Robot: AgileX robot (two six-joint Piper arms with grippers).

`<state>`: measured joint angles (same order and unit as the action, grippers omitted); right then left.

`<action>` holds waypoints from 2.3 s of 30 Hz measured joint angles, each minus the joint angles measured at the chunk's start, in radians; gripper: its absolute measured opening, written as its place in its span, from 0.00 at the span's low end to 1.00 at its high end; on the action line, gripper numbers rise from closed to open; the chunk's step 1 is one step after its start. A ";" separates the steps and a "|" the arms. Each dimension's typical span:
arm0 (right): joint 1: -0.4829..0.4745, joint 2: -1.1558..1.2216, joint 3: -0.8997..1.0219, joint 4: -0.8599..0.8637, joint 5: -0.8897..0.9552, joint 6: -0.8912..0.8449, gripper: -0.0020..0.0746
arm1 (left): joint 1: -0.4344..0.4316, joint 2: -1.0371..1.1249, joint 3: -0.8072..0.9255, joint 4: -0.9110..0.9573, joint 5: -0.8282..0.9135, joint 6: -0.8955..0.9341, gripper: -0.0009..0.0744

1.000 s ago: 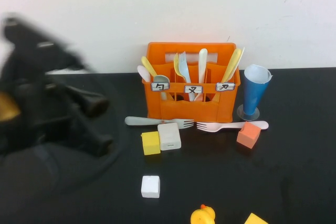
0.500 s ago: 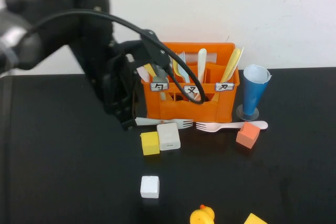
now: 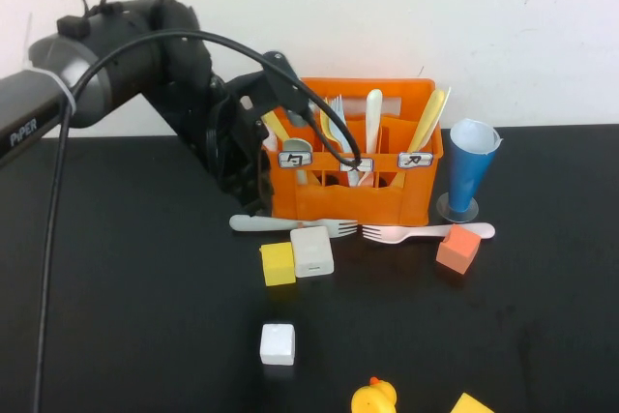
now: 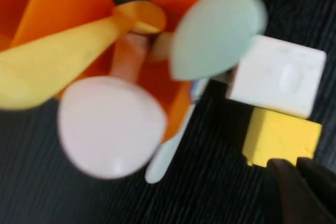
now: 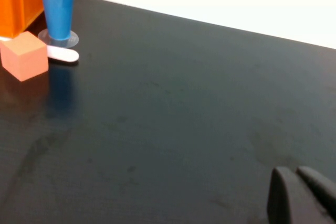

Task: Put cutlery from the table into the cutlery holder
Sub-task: Pick up the fork

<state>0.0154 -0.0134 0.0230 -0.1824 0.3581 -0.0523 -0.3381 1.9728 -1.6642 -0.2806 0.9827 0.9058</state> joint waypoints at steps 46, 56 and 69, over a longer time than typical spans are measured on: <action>0.000 0.000 0.000 0.000 0.000 0.000 0.02 | 0.061 0.162 0.221 -0.209 -0.376 0.376 0.47; 0.000 0.000 0.000 0.000 0.000 0.000 0.02 | 0.061 0.140 0.219 -0.197 -0.231 0.390 0.08; 0.000 0.000 0.000 0.000 0.000 0.000 0.02 | 0.061 -0.028 0.237 -0.161 -0.241 0.336 0.08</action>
<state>0.0154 -0.0134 0.0230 -0.1824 0.3581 -0.0523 -0.2769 1.9444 -1.4277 -0.4414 0.7418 1.2416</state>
